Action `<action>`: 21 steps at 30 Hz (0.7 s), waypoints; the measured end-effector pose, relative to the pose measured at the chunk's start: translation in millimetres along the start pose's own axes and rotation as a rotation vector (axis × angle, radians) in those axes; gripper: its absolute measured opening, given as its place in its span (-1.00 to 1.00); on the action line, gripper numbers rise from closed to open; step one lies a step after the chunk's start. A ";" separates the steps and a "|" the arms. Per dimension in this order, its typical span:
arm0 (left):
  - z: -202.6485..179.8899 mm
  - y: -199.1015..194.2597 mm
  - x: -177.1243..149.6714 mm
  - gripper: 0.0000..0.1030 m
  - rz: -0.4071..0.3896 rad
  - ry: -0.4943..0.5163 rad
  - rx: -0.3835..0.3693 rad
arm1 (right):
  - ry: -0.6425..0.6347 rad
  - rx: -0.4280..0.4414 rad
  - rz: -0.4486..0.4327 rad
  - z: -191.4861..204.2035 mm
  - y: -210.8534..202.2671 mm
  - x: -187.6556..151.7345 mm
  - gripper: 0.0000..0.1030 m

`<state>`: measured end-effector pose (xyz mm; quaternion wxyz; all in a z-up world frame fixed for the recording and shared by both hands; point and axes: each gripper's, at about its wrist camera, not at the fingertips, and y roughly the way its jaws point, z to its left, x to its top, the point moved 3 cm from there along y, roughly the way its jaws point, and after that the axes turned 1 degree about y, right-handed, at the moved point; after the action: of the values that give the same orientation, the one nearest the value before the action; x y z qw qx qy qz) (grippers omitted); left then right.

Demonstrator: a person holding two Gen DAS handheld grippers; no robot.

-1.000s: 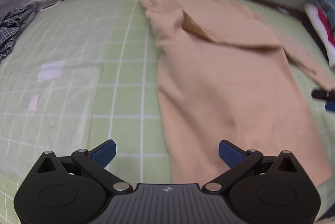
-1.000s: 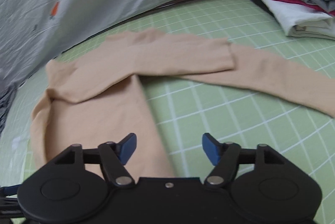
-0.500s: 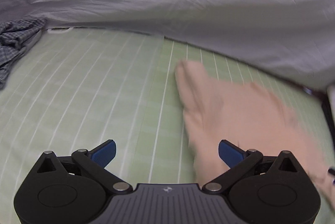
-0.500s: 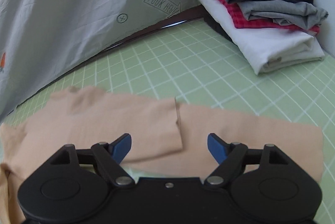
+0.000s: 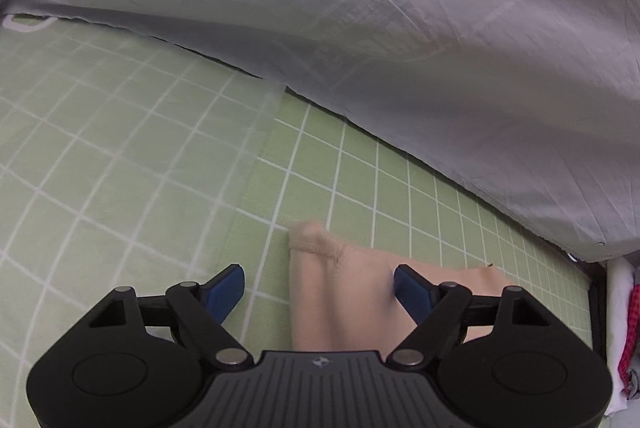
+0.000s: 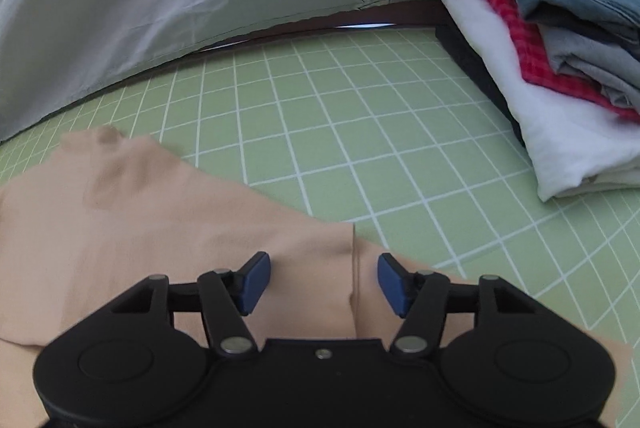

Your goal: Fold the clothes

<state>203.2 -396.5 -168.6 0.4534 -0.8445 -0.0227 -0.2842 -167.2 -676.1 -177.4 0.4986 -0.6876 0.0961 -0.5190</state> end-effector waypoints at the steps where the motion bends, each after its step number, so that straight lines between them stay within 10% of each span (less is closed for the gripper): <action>1: -0.9 2.5 0.4 0.38 0.004 0.001 -0.006 | 0.006 0.009 0.002 0.0 0.3 0.2 0.17; 3: -2.0 4.4 -0.3 0.08 -0.006 -0.009 -0.012 | -0.002 0.034 -0.001 0.0 -0.3 0.8 0.00; 6: 0.8 8.2 -0.6 -0.73 -0.013 -0.075 -0.064 | -0.055 0.053 -0.026 2.3 -3.7 1.4 -0.81; 21: -49.1 2.7 8.3 -0.75 -0.093 0.161 -0.052 | -0.026 0.003 -0.266 -34.8 -62.4 63.0 -0.91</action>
<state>188.4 -438.1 -145.5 0.4182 -0.8284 -0.0180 -0.3723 -191.5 -707.1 -90.7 0.4278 -0.7002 -0.0032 -0.5716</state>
